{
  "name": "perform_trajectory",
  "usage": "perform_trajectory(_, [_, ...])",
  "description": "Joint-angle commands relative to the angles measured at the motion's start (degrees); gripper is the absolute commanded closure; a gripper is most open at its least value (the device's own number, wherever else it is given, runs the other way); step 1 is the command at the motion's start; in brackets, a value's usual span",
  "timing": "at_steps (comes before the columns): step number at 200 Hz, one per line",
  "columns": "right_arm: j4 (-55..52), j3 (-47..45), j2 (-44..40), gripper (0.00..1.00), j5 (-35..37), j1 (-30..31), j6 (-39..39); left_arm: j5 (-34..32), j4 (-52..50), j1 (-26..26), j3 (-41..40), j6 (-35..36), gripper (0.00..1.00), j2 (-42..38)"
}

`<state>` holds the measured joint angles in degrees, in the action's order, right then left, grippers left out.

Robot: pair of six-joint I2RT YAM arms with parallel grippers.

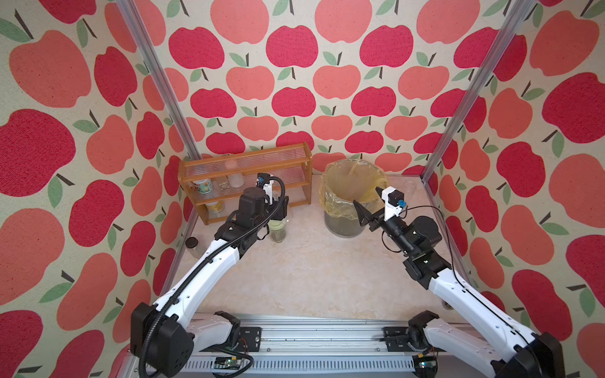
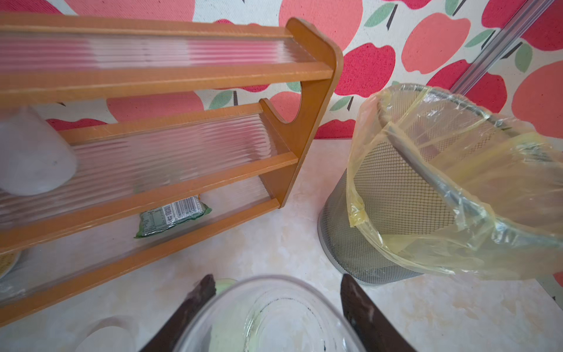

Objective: Empty moldy mung beans from jars
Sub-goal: Place the jar at the center of the board.

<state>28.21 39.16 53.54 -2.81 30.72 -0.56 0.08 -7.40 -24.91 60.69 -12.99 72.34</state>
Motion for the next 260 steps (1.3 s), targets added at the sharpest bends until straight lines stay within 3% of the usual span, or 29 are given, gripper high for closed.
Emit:
perform_trajectory(1, [-3.81,-0.31,-3.77,0.09,0.57,-0.35,1.28,1.50,5.71,0.02,2.41,-1.07,0.47,1.89])
perform_trajectory(76, [-8.65,-4.10,-9.33,0.08,2.22,-0.32,2.65,5.55,12.36,-0.40,5.70,-2.48,0.47,13.88])
perform_trajectory(92, [-8.25,-5.15,-11.14,0.01,1.19,-0.31,2.70,5.19,12.94,-0.41,6.49,-2.30,0.47,16.70])
perform_trajectory(153, [-11.17,-5.69,-16.57,0.01,0.07,-0.36,1.21,4.66,15.09,-0.31,10.06,-0.79,0.43,25.52])
perform_trajectory(260, [-13.46,-8.20,-18.73,0.01,5.53,-0.40,0.78,-0.64,20.95,-1.36,12.09,4.66,0.42,37.83])
